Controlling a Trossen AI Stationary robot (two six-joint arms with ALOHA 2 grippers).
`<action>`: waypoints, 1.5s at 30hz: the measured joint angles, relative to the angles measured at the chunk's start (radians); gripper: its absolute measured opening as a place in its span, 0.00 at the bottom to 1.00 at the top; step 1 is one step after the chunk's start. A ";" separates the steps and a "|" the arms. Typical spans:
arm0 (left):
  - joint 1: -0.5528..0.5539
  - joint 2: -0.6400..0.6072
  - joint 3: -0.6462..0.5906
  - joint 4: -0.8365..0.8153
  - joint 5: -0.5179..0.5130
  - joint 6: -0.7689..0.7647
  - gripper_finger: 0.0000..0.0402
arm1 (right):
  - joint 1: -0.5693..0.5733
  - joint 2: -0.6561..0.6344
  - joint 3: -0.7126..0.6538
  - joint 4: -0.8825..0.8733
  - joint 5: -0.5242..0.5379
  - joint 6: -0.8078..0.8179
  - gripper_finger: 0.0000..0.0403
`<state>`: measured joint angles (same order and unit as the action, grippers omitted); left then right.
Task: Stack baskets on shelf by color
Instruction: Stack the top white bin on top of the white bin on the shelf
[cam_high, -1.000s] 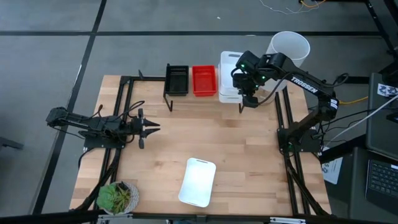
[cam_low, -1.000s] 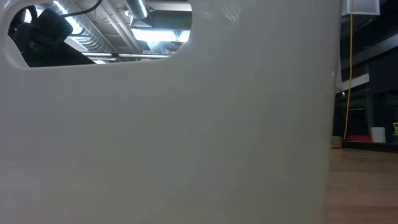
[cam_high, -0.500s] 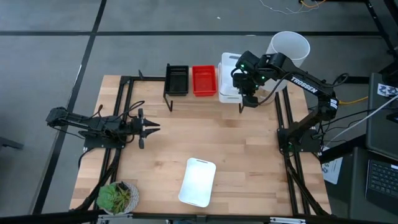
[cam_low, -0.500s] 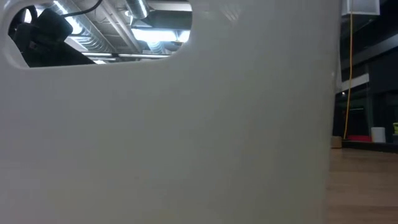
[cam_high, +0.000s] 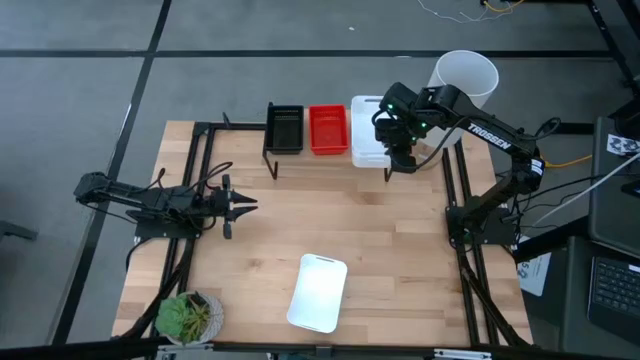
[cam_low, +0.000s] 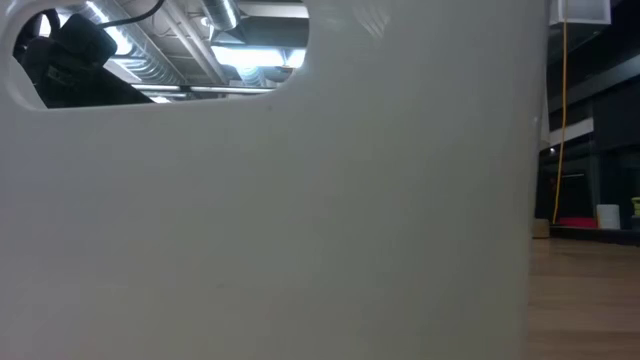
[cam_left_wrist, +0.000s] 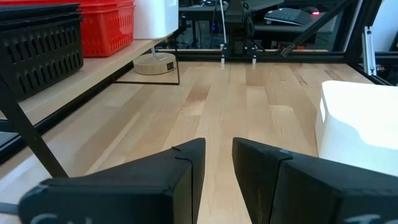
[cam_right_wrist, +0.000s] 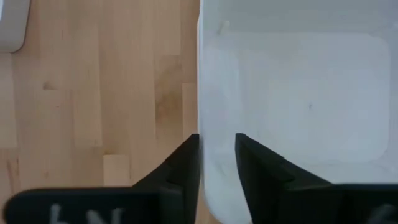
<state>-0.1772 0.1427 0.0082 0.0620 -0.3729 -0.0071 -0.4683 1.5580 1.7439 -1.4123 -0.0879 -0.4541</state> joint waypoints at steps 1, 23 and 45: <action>0.000 0.000 0.000 0.000 0.000 0.000 0.19 | 0.000 0.000 0.000 0.000 0.000 0.000 0.27; 0.000 0.000 0.000 0.000 0.000 0.000 0.19 | 0.195 -0.003 0.064 0.040 -0.151 0.216 0.30; 0.000 0.000 0.000 0.000 0.000 0.000 0.19 | 0.219 0.000 -0.254 0.221 0.304 0.180 0.30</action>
<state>-0.1776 0.1429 0.0082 0.0620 -0.3729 -0.0071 -0.2495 1.5581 1.4899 -1.1913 0.2161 -0.2737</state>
